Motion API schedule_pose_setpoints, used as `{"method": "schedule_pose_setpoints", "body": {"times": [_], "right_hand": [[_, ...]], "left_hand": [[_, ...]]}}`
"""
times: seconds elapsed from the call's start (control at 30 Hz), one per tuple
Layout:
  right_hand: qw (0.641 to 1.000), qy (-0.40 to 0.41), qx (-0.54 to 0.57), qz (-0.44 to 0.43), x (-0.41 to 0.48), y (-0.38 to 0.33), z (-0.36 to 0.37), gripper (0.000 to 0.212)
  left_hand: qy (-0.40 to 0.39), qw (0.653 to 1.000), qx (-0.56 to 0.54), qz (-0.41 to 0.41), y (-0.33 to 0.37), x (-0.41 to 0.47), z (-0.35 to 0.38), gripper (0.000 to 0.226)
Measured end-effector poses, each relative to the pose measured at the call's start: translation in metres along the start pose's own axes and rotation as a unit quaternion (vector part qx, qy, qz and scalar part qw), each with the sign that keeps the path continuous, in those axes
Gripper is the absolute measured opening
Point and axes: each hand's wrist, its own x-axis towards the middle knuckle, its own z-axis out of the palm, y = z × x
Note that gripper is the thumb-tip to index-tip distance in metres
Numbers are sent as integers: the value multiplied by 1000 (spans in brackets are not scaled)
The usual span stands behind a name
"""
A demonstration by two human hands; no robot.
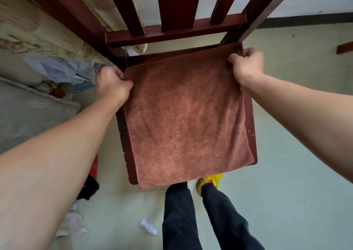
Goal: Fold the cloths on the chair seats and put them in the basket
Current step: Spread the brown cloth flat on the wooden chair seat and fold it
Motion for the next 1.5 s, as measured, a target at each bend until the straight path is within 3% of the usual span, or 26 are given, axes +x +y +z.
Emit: {"method": "schedule_pose_setpoints", "body": {"times": [0.13, 0.27, 0.4, 0.47, 0.53, 0.6, 0.83, 0.97, 1.03, 1.13, 1.2, 1.27, 1.3, 1.4, 1.5], "right_hand": [[999, -20, 38, 33, 3, -5, -6, 28], [996, -34, 69, 55, 7, -11, -11, 28], [993, -75, 66, 66, 6, -13, -13, 23], [993, -93, 41, 55, 4, -15, -13, 23], [994, -93, 8, 48, 5, -15, -13, 30], [997, -67, -27, 39, 10, -15, -12, 34], [997, 5, -81, -1, 23, -9, -2, 26], [988, 18, -150, -34, 19, -10, -7, 28], [969, 53, -213, -110, 1, -6, -11, 31], [951, 39, -227, -207, -45, 9, -4, 23], [971, -72, -169, -154, -73, 27, 9, 13], [977, -199, -67, -33, -91, 50, 16, 9], [975, -221, -21, 21, -93, 61, 13, 9], [986, -144, 25, 82, -80, 94, -19, 16], [994, -59, -45, 74, -66, 117, -52, 10]], "left_hand": [[-22, 988, -138, -64, 6, 6, 3, 29], [-83, 967, -221, -93, 5, 15, -9, 29], [-132, 953, -240, -126, -9, 23, -16, 17], [-145, 956, -219, -135, -15, 27, -15, 34], [-131, 966, -185, -124, -18, 29, -14, 37], [-97, 975, -161, -115, -20, 31, -13, 24], [-18, 977, -180, -113, -25, 42, -2, 18], [100, 983, -123, -88, -15, 30, -3, 35], [149, 980, -112, -74, -5, 11, -8, 35], [81, 987, -138, 9, 13, -39, 0, 21], [-35, 985, -165, 36, 18, -76, 17, 14], [-151, 974, -168, -11, 11, -102, 34, 16], [-191, 964, -180, -48, 4, -109, 40, 20], [-169, 953, -220, -125, -27, -119, 42, 20], [-106, 969, -174, -138, -55, -133, 37, 17]]}}
